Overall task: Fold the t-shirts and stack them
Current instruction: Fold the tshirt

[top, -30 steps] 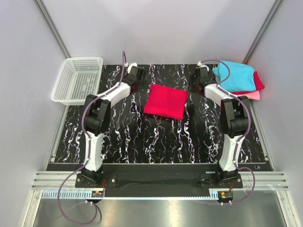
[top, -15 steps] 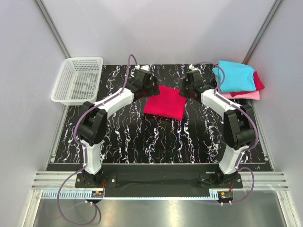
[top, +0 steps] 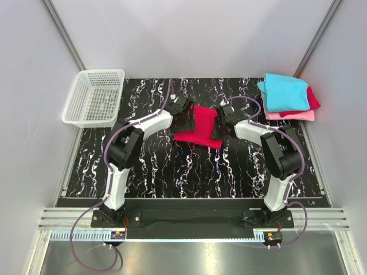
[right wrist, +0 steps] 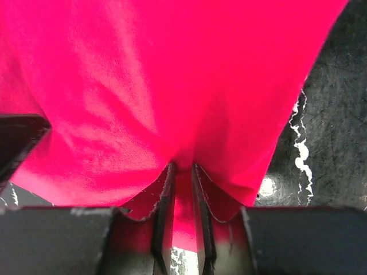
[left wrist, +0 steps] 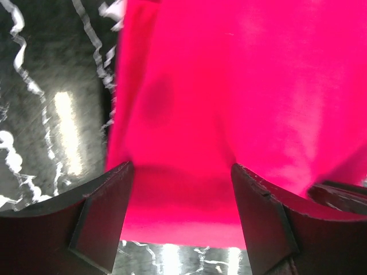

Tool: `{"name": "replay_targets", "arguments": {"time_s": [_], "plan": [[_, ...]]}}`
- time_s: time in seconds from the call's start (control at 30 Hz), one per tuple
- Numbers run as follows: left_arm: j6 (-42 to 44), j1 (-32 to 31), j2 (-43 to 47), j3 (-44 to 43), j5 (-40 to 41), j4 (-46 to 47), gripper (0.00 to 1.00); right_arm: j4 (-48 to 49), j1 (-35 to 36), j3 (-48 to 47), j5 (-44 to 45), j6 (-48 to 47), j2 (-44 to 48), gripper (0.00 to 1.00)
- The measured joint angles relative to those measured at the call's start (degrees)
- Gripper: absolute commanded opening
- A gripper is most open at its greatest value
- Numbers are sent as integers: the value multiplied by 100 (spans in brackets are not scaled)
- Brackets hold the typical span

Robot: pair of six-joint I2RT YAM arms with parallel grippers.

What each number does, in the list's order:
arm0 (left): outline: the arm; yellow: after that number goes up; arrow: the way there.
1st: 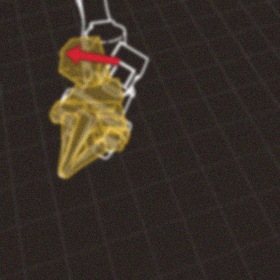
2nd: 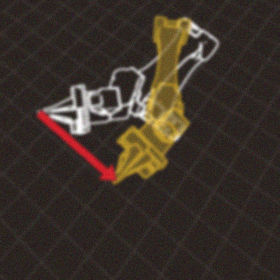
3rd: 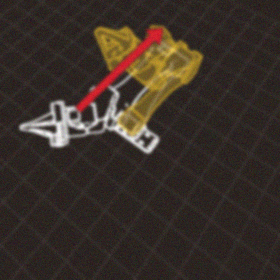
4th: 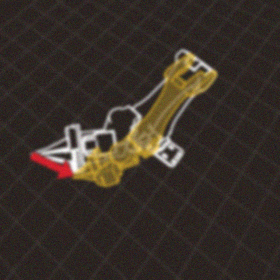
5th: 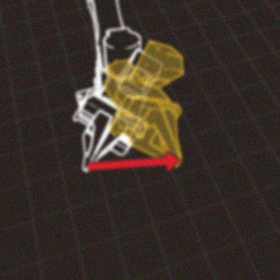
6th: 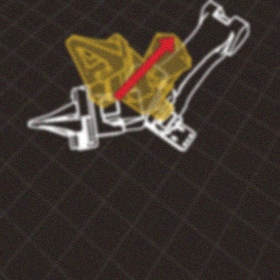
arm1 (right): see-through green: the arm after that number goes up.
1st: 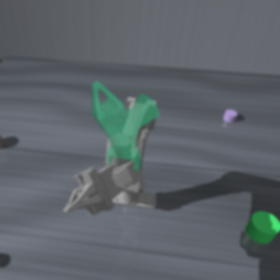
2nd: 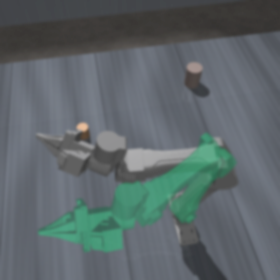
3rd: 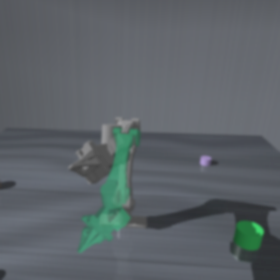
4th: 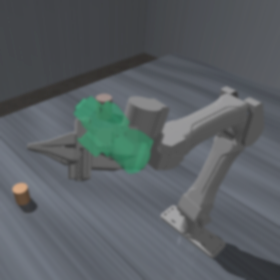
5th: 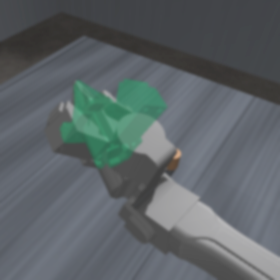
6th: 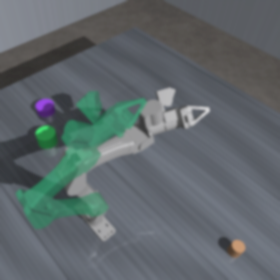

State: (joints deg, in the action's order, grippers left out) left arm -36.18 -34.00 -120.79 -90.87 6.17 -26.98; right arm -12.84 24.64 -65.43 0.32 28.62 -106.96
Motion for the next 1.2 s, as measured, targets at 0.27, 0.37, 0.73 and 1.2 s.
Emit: {"name": "replay_targets", "arguments": {"time_s": [0.27, 0.37, 0.73, 1.2], "plan": [[-125, -83, -79, 31, 444, -319, 76, 328, 17, 518, 46, 299, 289, 24], [-131, -131, -74, 109, 619, -372, 77, 297, 42, 669, 153, 407, 422, 23], [-229, -212, 350, 743, 933, -369, 77, -55, 76, 984, 407, 597, 870, 23], [-229, -118, 2037, 1556, 1257, -1060, 81, -509, 55, 1342, 710, -57, 3340, 72]]}}
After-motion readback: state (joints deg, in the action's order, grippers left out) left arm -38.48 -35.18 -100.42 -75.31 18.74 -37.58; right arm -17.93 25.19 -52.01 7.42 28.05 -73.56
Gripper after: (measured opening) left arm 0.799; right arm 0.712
